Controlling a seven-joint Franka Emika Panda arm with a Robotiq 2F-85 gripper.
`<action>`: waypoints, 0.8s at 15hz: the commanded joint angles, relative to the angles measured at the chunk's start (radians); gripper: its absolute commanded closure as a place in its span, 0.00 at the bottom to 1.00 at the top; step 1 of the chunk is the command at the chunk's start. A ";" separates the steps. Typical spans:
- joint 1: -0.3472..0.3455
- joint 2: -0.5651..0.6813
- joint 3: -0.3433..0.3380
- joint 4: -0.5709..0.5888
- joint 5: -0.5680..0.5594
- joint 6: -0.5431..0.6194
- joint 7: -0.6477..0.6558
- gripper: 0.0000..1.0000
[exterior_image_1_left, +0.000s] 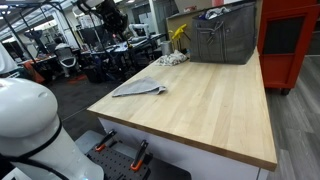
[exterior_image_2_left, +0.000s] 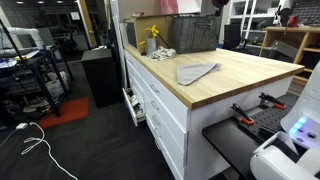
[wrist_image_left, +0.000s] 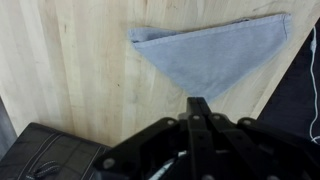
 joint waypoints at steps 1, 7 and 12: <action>-0.020 0.001 0.017 0.000 0.012 -0.001 -0.010 0.72; 0.003 -0.005 0.079 0.007 0.102 0.036 0.106 0.34; -0.004 0.011 0.175 0.021 0.134 0.011 0.251 0.00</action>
